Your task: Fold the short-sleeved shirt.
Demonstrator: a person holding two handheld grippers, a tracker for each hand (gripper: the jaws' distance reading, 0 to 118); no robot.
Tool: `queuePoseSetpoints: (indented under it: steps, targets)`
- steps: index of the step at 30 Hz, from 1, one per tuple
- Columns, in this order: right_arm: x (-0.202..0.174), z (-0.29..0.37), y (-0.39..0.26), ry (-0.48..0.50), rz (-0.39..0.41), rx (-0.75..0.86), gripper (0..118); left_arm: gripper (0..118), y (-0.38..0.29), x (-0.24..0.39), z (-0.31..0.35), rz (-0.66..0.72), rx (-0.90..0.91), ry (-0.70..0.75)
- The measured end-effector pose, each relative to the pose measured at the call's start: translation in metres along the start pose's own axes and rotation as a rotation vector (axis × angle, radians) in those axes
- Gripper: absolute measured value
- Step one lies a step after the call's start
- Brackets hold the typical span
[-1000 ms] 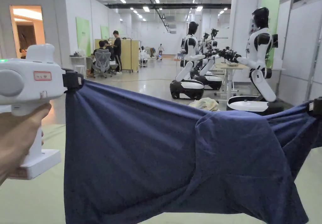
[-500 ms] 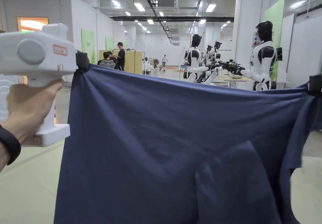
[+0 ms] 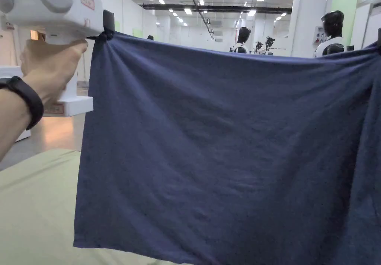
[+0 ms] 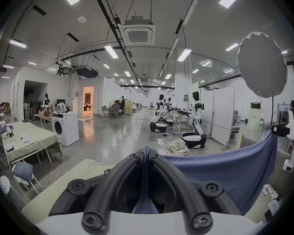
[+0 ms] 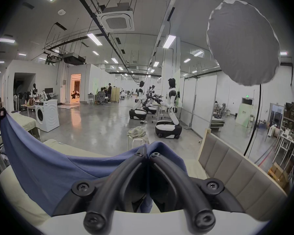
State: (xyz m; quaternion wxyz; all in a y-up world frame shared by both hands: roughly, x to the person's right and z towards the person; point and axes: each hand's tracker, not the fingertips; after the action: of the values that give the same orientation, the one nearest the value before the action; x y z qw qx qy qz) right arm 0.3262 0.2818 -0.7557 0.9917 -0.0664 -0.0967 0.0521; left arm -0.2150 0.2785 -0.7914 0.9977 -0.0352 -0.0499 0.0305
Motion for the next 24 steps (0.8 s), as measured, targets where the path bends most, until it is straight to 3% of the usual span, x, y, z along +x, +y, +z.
queuePoseSetpoints:
  steps: [13, 20, 24]
  targets:
    - [0.000, -0.036, 0.050, -0.028, 0.038, 0.072, 1, 4, 0.001, 0.019, -0.041, -0.044, 0.019, -0.004]
    - [-0.012, -0.055, 0.008, 0.006, 0.035, 0.018, 1, 5, -0.043, 0.024, -0.076, -0.054, -0.039, -0.023]
    - [-0.012, -0.062, -0.048, 0.064, -0.039, -0.072, 1, 5, -0.104, 0.016, -0.080, 0.009, -0.152, -0.097]
